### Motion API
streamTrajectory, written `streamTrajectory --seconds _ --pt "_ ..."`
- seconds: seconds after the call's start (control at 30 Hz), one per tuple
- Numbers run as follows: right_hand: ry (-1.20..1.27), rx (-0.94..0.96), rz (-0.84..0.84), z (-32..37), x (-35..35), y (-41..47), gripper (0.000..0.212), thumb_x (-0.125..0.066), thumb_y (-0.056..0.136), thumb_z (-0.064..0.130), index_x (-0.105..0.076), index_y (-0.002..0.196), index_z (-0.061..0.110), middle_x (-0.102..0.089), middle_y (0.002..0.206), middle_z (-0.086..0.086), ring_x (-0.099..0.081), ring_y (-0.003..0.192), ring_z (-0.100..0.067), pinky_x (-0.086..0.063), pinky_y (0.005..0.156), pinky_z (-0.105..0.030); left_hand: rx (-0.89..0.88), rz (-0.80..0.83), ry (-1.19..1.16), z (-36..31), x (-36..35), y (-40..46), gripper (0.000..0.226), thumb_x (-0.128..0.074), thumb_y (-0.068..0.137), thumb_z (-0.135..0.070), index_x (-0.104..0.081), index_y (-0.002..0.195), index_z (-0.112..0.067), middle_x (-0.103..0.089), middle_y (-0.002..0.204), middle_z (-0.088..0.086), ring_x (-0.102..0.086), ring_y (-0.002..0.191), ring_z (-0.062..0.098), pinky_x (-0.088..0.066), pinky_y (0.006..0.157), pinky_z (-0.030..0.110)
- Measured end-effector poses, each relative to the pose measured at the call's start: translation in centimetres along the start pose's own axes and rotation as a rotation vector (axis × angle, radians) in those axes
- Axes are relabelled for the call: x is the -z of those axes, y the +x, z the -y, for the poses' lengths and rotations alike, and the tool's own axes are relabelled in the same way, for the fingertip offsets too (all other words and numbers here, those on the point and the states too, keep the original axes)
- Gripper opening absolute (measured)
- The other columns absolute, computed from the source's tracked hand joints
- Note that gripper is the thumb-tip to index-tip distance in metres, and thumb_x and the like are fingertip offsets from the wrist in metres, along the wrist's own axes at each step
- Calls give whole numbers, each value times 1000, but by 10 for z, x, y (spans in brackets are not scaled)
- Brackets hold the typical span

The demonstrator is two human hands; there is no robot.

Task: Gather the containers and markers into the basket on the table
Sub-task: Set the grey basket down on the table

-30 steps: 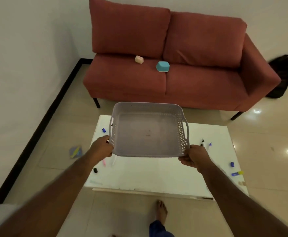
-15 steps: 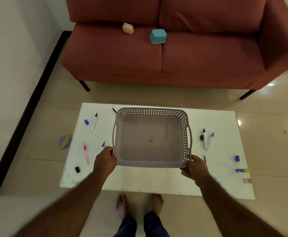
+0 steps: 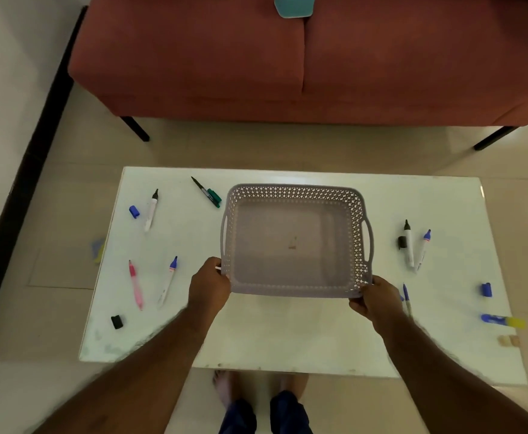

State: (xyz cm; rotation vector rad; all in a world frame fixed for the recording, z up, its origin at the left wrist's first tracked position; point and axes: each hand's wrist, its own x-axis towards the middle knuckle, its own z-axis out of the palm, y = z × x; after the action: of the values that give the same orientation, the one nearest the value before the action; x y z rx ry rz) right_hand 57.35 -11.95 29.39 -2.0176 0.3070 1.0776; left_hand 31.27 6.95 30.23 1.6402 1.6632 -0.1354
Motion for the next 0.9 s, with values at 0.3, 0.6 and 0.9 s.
streamTrajectory --seconds 0.3,0.6,0.9 --pt "-4 -17 -7 18 -2 27 18 -50 93 1 -65 96 9 -69 93 -16 -65 79 -28 -61 77 -44 66 98 50 -27 -9 31 41 -69 90 -17 -52 127 -12 -64 125 9 -64 107 29 -52 90 33" --pt "-15 -60 18 19 -5 44 15 -52 92 2 -65 91 10 -70 95 -18 -68 82 -28 -58 87 -48 105 147 118 -27 -17 40 42 -66 93 -21 -52 130 -10 -62 131 9 -61 112 27 -49 92 31" --pt "-97 -24 -8 20 3 21 7 -65 87 11 -61 88 5 -64 79 -10 -65 68 -22 -60 68 -36 153 77 120 -26 -10 16 54 -58 94 -30 -42 141 -9 -49 145 11 -52 128 32 -45 100 37"
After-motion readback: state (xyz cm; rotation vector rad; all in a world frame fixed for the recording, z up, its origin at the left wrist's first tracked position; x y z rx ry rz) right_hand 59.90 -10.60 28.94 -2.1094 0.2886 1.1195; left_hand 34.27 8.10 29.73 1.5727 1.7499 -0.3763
